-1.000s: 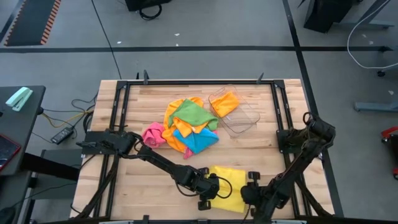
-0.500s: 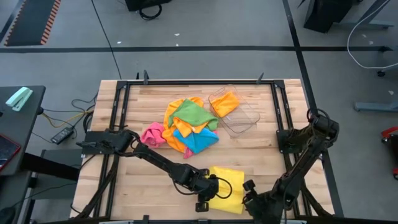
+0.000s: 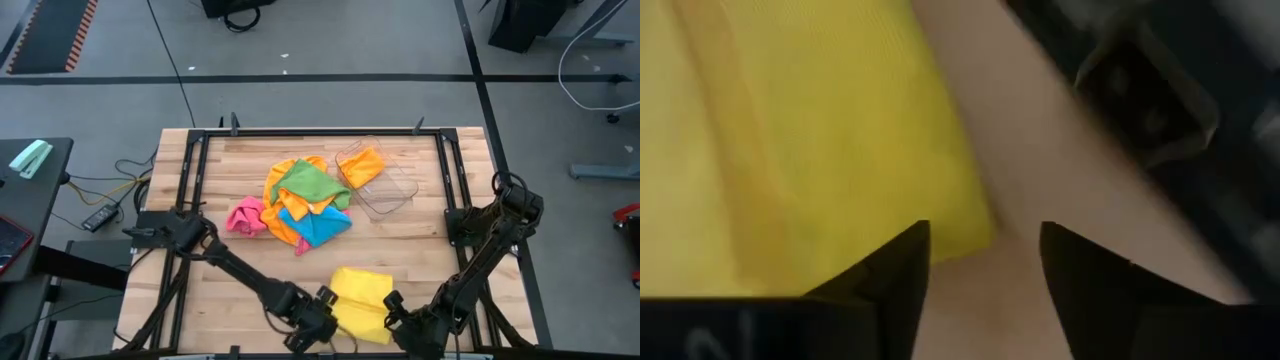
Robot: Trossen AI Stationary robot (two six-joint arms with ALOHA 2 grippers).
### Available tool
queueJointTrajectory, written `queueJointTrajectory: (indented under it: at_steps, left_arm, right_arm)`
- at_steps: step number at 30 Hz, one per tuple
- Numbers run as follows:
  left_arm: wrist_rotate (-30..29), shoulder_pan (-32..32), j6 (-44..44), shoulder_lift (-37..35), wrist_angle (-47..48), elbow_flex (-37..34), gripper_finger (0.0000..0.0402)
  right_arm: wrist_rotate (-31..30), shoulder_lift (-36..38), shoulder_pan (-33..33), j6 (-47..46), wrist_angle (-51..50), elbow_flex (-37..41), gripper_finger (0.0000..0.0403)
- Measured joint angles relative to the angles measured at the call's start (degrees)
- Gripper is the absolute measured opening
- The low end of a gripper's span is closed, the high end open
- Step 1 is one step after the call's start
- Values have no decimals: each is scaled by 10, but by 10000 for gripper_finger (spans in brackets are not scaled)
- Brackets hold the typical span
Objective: Fold microfiber towels
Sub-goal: Fold the yellow towel
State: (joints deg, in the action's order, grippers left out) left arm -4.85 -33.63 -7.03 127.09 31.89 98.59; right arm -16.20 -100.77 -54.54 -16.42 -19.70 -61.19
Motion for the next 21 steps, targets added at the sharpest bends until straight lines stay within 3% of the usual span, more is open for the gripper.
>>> queueJointTrajectory:
  at_steps: [4,8,17,21]
  left_arm:
    - [-90,-20,-97,1,-12,0,240]
    - [-97,-22,-116,14,-21,1,240]
    - [-99,-10,-100,31,-18,0,192]
    - [-92,-8,-57,35,-20,1,147]
  right_arm:
    - [-2,0,3,-33,0,0,218]
    - [-4,0,4,-60,-1,0,217]
    - [-4,0,4,-71,5,0,216]
    - [-10,0,4,-66,11,0,216]
